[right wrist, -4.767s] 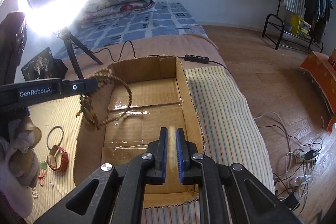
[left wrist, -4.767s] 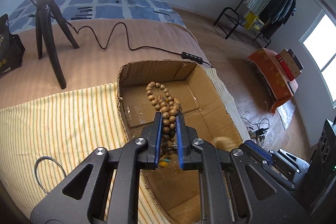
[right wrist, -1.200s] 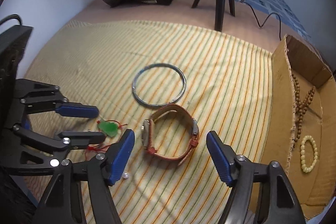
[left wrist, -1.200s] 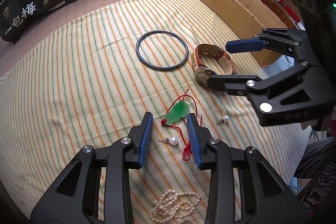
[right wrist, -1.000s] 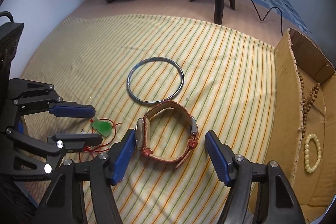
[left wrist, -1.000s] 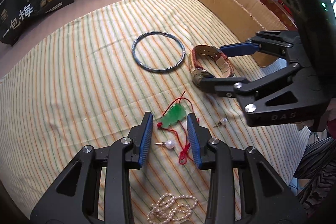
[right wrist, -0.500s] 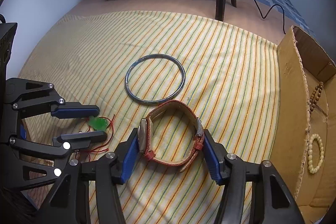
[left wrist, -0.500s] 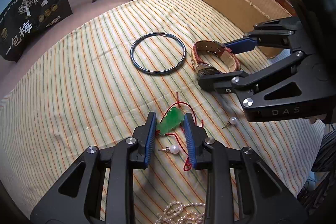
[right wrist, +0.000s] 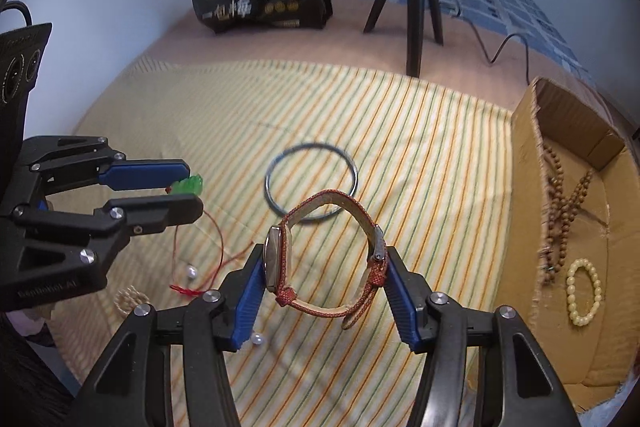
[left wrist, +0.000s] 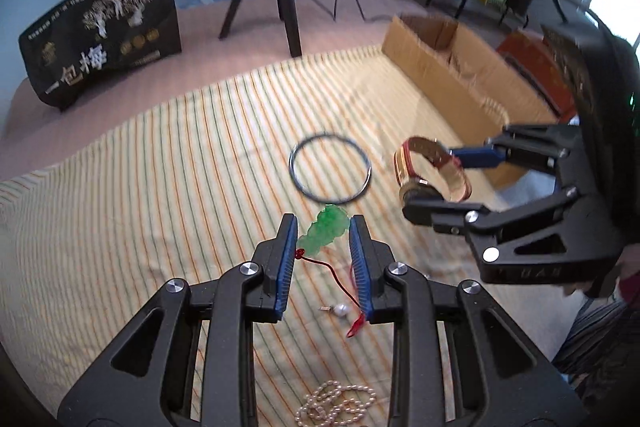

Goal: Organize jewelry
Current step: 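Carry the pendant and watch into the cardboard box and open both tools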

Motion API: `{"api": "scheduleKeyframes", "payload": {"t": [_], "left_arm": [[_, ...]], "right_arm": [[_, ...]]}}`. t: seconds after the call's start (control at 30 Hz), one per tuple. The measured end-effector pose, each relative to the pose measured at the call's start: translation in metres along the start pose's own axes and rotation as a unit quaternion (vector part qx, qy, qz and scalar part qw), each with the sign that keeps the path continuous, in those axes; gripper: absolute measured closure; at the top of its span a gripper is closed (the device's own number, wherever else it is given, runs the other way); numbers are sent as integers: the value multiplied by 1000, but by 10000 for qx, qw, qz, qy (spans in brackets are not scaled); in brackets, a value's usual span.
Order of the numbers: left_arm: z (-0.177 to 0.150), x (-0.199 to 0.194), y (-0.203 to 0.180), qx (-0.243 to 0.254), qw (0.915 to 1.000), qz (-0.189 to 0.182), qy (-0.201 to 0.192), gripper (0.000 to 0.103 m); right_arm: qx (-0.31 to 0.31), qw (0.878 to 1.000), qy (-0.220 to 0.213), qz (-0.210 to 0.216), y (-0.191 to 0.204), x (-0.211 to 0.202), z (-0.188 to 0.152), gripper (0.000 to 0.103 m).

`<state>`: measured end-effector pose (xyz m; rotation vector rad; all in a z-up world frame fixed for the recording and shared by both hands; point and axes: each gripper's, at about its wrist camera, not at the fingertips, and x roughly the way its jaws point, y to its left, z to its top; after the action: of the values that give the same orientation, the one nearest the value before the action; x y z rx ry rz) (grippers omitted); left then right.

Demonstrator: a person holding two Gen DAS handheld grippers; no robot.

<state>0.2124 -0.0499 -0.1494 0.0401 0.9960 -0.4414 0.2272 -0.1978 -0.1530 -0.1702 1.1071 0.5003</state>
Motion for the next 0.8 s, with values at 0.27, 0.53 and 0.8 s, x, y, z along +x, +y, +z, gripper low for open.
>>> {"api": "scheduleKeyframes", "payload": {"t": [0.27, 0.53, 0.8], "left_arm": [[22, -36, 2, -192, 9984, -127, -524, 77], [40, -65, -2, -351, 9945, -282, -951, 77], [66, -78, -30, -224, 9905, -578, -1226, 77]], "right_arm": [[184, 9990, -388, -82, -11, -34, 7, 45], [479, 9949, -812, -353, -45, -73, 13, 45], [944, 9866, -1119, -717, -94, -108, 9, 45]]}}
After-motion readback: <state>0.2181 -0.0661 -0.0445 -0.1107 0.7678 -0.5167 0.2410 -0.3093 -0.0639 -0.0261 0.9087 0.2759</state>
